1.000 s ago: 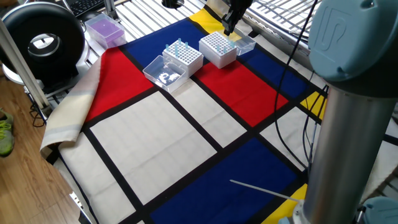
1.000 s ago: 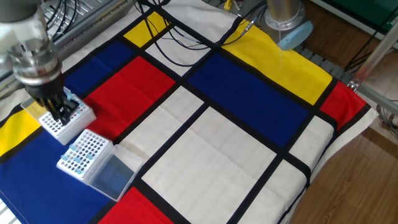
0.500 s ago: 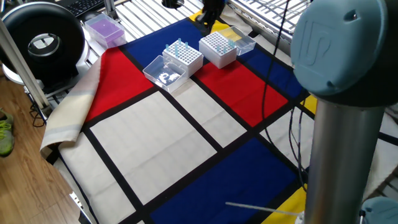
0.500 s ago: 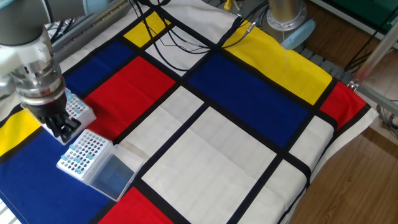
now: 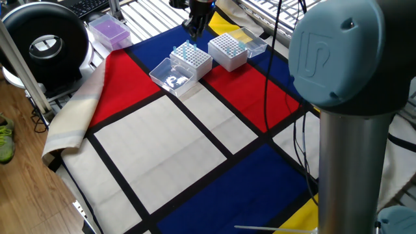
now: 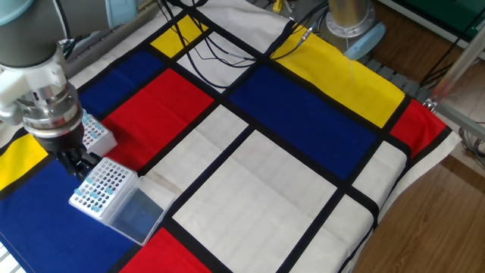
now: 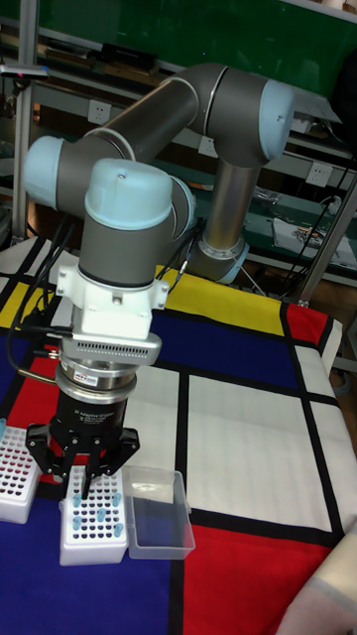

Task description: Transfer all medium pipette tips from one holder to another

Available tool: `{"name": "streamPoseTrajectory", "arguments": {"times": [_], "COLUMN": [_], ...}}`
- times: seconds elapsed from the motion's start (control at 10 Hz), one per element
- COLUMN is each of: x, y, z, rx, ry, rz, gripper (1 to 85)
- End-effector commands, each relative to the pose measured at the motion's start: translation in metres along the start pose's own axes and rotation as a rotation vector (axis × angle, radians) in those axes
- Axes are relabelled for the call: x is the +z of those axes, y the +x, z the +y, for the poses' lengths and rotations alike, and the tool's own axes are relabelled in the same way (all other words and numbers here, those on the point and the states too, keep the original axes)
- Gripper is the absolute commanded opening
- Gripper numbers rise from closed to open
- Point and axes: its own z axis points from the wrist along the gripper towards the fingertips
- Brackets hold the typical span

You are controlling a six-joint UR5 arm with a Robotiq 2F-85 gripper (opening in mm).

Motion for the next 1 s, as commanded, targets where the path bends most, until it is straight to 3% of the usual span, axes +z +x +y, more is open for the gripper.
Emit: {"name": "streamPoseTrajectory", "arguments": {"times": [0.0, 0.9], "x": [0.003, 0.020], "y": [-0.001, 0.010], "z": [0.005, 0.010], "rx": [0.005, 0.021], "ry": [-0.007, -0.016], "rz": [-0.006, -0.026], "gripper": [27.7, 26.3]}}
